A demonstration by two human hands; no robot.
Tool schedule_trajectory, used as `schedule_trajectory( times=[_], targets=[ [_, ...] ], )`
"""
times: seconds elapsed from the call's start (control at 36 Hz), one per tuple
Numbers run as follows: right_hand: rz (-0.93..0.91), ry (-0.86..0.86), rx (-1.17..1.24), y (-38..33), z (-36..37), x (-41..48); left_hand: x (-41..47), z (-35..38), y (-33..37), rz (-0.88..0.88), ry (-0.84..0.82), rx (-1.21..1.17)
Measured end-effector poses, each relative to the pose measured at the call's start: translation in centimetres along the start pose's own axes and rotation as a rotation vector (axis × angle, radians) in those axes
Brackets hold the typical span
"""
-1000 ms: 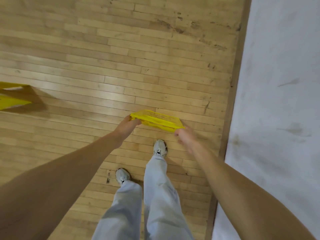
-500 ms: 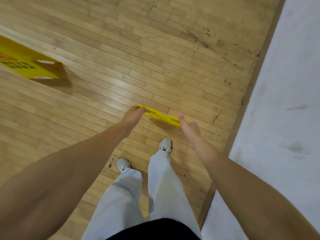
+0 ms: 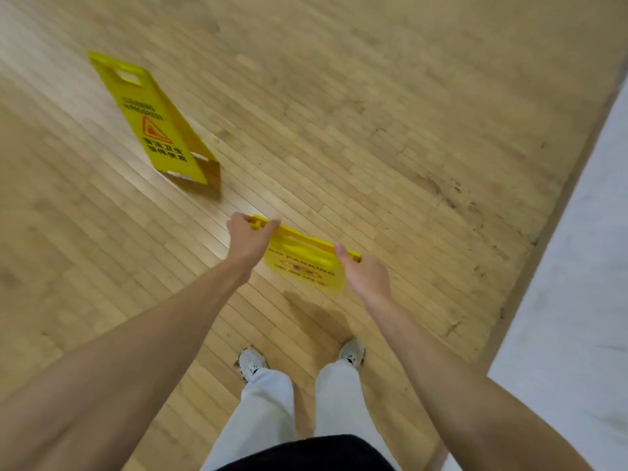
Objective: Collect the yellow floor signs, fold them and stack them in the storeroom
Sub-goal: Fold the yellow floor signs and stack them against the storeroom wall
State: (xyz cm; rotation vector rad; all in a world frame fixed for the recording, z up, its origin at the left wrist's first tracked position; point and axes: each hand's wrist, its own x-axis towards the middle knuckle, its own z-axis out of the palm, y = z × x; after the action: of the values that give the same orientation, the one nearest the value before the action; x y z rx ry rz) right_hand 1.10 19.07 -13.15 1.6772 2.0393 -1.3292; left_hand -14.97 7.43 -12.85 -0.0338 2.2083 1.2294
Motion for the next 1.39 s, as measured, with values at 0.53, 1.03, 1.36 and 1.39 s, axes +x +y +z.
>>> schedule_trajectory(
  times=[0.53,1.03,1.36,1.39],
  targets=[
    [-0.427,-0.048,-0.148,-23.2,12.3,-3.8,6.6,-24.4,2.1,0.009,0.25,-0.223],
    [-0.362,-0.282,-0.156,-37.2,19.7,8.1,22.5,-30.1,8.0,-0.133,0.358,-0.043],
    [-0.313,-0.327,-0.085,-45.8,24.2,11.7,31.4,-34.9,10.0,-0.137,0.387,-0.006],
    [-0.297,-0.328,-0.078,-46.6,24.8,11.9,32.3,-35.4,10.2,-0.128,0.389,-0.007]
  ],
)
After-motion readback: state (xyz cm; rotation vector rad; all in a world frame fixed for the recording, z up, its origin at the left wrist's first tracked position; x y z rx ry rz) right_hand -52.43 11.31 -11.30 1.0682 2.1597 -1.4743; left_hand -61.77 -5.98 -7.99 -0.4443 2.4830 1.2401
